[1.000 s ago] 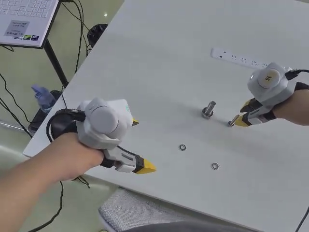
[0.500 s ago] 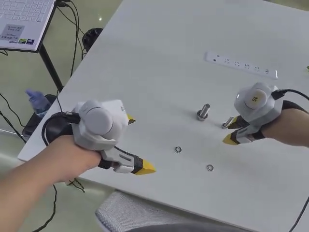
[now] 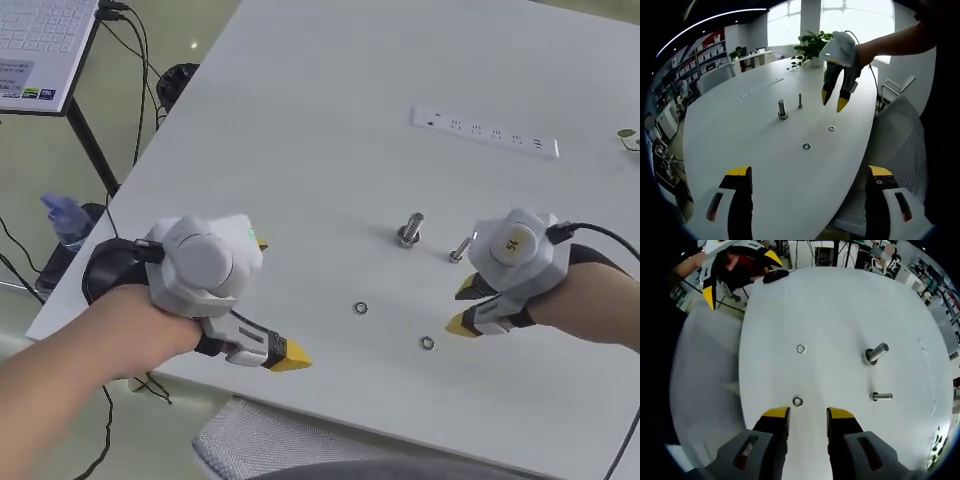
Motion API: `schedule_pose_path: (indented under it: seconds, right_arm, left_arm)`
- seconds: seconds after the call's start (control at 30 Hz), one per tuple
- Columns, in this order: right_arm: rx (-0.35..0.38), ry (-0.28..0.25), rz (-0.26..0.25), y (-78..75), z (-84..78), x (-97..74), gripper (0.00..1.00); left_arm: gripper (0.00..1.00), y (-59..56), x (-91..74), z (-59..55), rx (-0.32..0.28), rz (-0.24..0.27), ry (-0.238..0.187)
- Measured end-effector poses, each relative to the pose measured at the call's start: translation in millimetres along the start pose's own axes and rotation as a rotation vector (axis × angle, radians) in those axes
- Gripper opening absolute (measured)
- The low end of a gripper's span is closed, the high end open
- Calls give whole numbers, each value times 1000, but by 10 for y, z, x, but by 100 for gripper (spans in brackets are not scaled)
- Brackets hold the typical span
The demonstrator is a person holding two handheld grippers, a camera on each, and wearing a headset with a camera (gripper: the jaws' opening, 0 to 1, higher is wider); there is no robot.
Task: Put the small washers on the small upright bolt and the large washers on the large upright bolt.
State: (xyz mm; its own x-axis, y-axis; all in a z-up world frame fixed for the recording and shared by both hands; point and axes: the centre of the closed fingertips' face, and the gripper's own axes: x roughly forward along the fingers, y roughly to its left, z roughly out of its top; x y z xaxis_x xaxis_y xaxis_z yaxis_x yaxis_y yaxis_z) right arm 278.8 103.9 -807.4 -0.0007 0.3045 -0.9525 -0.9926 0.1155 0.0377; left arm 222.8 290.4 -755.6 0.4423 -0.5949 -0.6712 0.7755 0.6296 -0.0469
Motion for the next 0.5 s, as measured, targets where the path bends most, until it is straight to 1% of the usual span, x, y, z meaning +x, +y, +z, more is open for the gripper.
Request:
schedule_pose_path:
  seconds: [0.03, 0.07, 0.13, 0.17, 0.23, 0.33, 0.5]
  right_arm:
    - [0, 0, 1, 16, -4, -1, 31]
    - [5, -1, 0, 27, -9, -4, 31]
    - [20, -16, 3, 56, 4, -7, 31]
    - [23, -22, 5, 74, 8, -8, 31]
    - [21, -23, 5, 115, 2, -1, 31]
    - [18, -30, -2, 124, 5, 15, 30]
    - [28, -35, 1, 116, -33, 149, 31]
  left_arm:
    - [95, -1, 2, 1, -10, 0, -3]
    - [96, -6, 1, -12, -11, 0, 5]
    - [96, -15, 5, -38, -4, 2, 20]
    - [97, -19, 5, -41, -5, 2, 20]
    - [98, -31, 3, -45, -8, 0, 21]
    - [98, -38, -1, -67, 2, 4, 31]
    - [99, -58, 18, -110, 8, 2, 46]
